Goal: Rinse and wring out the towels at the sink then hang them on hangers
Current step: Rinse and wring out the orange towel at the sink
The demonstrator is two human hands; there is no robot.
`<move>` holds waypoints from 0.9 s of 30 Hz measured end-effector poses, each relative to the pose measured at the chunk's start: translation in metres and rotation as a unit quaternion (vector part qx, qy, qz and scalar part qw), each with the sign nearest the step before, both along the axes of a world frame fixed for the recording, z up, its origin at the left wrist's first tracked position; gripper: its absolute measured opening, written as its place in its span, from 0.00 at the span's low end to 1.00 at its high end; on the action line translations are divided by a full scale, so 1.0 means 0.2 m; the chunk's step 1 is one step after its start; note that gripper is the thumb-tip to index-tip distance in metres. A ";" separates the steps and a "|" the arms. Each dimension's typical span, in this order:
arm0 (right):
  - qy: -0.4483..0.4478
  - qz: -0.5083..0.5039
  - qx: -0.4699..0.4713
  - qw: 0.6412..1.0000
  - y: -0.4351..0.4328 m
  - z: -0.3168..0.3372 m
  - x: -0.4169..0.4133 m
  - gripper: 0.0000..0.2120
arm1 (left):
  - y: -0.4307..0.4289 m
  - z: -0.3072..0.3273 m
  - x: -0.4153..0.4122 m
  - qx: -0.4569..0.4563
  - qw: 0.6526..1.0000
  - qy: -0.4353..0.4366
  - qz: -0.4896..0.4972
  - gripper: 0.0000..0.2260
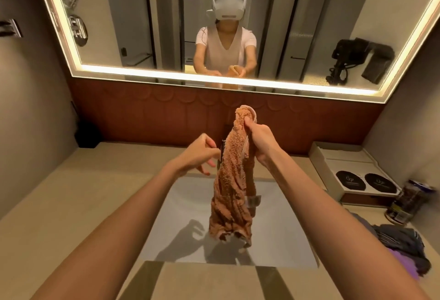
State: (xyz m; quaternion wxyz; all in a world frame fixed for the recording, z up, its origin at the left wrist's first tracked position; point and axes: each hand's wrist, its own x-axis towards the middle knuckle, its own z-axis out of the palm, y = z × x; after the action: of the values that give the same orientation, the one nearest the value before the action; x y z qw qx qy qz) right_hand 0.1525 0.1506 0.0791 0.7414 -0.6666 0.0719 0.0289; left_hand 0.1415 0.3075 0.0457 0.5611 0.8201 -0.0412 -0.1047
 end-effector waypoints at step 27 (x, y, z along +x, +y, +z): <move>0.086 -0.064 -0.001 0.994 -0.53 -0.23 0.11 0.07 | 0.00 -0.21 0.27 0.083 0.970 -0.047 0.225 0.11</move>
State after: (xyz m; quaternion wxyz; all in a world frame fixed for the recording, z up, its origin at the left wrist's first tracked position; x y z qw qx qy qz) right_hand 0.1749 0.0445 0.0325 0.7321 -0.6563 0.1782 0.0387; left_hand 0.1961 0.3084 0.0035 0.4980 0.8557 0.1273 0.0596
